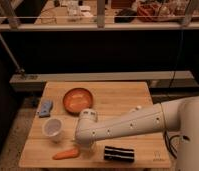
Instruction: Place the pepper in the ceramic cup
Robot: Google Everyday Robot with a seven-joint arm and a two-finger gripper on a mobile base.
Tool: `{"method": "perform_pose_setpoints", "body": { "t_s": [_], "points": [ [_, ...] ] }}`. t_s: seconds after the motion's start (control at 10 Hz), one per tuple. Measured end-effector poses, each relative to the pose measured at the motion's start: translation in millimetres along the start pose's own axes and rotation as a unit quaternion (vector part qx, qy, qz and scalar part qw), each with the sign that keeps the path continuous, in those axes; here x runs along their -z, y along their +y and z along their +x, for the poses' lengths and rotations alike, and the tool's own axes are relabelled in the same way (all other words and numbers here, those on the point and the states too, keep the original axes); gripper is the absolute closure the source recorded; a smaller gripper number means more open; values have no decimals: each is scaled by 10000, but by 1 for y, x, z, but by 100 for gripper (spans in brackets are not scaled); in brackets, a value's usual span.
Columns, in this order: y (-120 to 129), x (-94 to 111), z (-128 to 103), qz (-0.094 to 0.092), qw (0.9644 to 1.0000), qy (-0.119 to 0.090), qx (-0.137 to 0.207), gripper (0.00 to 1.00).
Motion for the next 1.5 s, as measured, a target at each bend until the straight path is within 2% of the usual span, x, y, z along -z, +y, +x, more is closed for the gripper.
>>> {"method": "perform_pose_setpoints", "body": {
  "t_s": [0.2,0.5,0.8,1.0,1.2,1.3,1.4,1.5],
  "points": [
    [0,0,0,-14,10000,-21,-6,20],
    [-6,-4,-3,-44,9997,-219,-118,20],
    [-14,-2,-10,237,9980,-390,-425,20],
    [-18,1,-17,367,9949,-449,-823,20],
    [-19,3,-20,331,9886,-486,-1385,20],
    [-19,3,-20,147,9822,-536,-1797,20],
    [-20,1,-20,-165,9727,-664,-2218,20],
    [-20,-1,-19,-360,9638,-828,-2510,20]
  ]
}}
